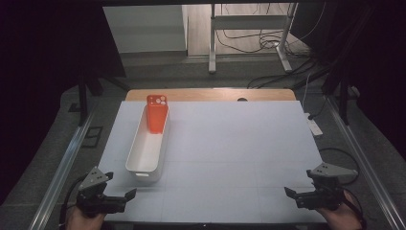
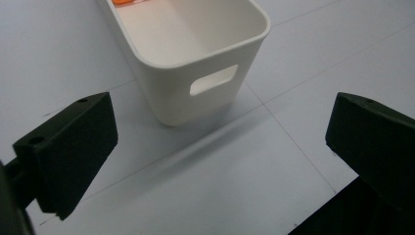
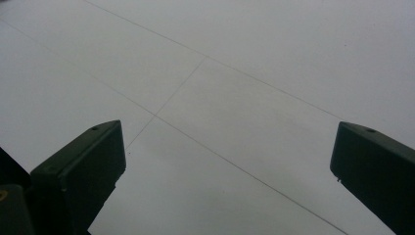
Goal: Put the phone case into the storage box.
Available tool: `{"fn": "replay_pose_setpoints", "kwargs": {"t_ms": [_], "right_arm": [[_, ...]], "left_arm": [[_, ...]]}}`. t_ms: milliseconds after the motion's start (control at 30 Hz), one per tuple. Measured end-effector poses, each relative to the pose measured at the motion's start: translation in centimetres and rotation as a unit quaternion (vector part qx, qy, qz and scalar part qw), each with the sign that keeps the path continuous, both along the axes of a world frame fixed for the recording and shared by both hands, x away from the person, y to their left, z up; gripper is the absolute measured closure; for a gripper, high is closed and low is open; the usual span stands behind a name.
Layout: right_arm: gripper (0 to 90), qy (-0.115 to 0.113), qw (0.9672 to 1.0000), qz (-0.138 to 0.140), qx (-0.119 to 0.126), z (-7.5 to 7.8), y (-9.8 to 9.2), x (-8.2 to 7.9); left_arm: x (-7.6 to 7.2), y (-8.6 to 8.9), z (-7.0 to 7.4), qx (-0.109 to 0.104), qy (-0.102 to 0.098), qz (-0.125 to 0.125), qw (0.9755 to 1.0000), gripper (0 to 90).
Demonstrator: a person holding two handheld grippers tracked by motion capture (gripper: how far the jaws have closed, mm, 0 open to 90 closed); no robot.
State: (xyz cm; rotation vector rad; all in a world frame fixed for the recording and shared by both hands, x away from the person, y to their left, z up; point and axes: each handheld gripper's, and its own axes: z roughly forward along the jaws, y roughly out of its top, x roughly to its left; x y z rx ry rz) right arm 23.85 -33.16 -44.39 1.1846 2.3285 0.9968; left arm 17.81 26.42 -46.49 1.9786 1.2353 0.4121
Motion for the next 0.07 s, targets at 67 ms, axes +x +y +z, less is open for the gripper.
{"fn": "replay_pose_setpoints", "kwargs": {"t_ms": [67], "right_arm": [[0.0,0.000,1.0000,0.000,-0.001,-0.04,0.00,0.01]], "left_arm": [[0.05,-0.03,-0.01,-0.001,0.002,0.000,1.0000,0.0]]}}
